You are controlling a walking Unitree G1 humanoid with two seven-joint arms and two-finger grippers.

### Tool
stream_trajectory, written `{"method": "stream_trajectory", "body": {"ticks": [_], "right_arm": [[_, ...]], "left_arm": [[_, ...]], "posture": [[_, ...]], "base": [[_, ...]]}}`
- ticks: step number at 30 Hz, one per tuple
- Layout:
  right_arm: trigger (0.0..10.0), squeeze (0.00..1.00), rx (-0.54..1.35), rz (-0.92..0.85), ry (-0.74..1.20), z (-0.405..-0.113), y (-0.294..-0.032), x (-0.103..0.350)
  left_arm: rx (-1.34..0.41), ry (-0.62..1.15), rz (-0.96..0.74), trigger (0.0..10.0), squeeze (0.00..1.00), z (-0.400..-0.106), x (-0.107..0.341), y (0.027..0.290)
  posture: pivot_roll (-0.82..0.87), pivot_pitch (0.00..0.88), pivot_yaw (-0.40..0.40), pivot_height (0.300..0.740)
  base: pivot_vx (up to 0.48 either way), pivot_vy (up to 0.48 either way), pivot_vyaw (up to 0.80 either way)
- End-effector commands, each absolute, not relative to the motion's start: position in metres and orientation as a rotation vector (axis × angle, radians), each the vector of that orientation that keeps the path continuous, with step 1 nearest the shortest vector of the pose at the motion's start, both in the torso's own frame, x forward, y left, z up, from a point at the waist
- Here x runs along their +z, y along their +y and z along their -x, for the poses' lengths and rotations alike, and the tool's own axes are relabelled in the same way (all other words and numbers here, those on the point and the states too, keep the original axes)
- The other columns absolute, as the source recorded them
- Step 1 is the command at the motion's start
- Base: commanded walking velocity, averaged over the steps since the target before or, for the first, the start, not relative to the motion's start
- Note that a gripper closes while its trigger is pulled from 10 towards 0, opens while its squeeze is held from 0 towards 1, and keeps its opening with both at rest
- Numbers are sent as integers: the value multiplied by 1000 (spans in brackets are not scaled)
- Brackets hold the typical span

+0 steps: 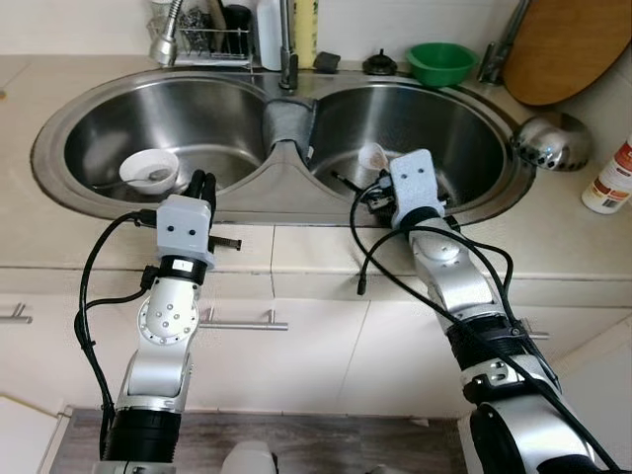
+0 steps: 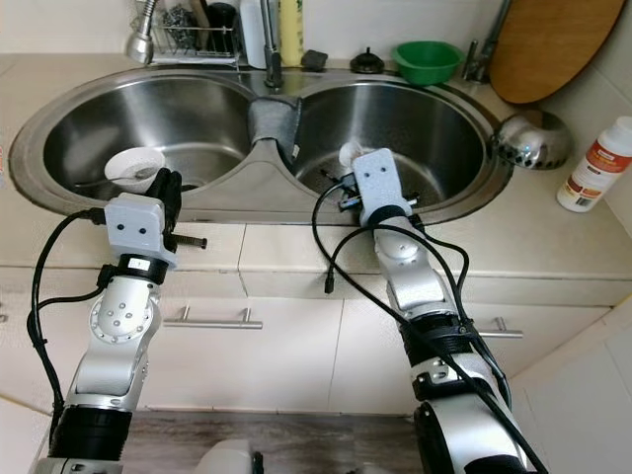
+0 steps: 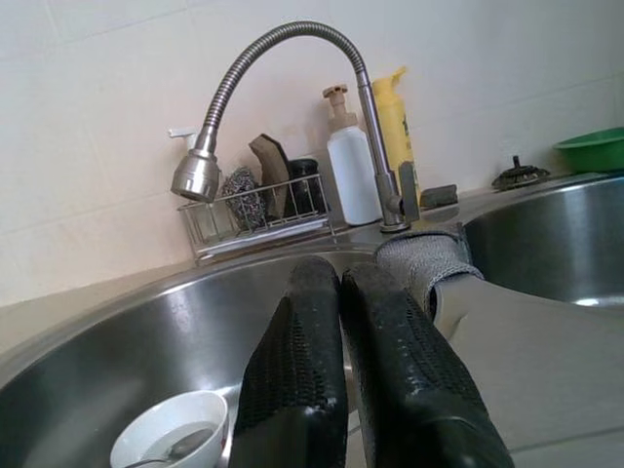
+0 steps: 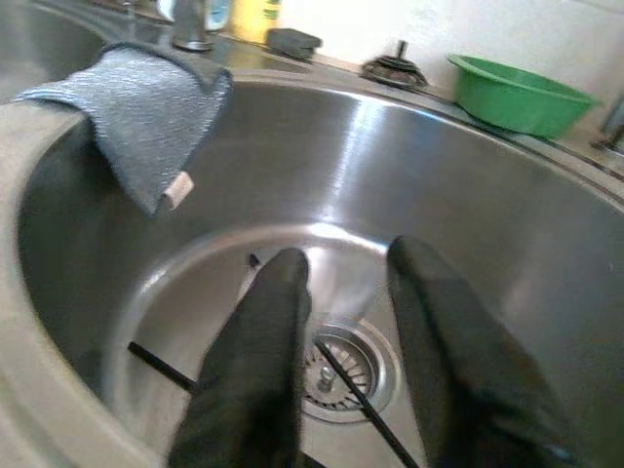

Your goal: Kitchen organization

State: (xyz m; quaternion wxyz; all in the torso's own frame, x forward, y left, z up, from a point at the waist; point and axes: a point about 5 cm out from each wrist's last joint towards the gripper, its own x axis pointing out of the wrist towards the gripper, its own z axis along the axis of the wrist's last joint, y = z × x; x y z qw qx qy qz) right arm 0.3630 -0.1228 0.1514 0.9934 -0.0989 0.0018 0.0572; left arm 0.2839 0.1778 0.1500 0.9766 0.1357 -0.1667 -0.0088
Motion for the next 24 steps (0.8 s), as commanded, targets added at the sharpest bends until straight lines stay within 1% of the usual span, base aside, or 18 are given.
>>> {"method": "stream_trajectory", "body": {"ticks": [1,8,14,16,18,19,24], "right_arm": [[10000,1000,96,173,-24,-365,-126,158],[10000,1000,53,127,-86,-360,-135,163],[10000,1000,-92,56,-279,-350,-150,187],[10000,988,-117,44,-340,-344,-153,194],[10000,988,-123,45,-358,-342,-153,195],[10000,0,-115,43,-373,-339,-152,195],[10000,0,-64,69,-427,-322,-145,191]], "left_arm": [[-10,-345,-283,10000,0,-283,152,179],[-14,-340,-265,10000,0,-283,150,176],[-21,-340,-235,10000,0,-283,150,175],[-25,-339,-235,10000,0,-283,150,175],[-26,-338,-235,10000,0,-283,150,174],[-27,-335,-235,10000,0,-283,149,174],[-27,-330,-227,10000,0,-282,149,174]], "posture": [[211,0,-38,740],[198,0,-34,740],[188,0,-28,740],[188,0,-29,740],[188,0,-29,740],[187,0,-31,740],[188,0,-34,740]], "base": [[0,0,0],[0,0,0],[0,0,0],[0,0,0],[0,0,0],[0,390,0],[0,480,0]]}}
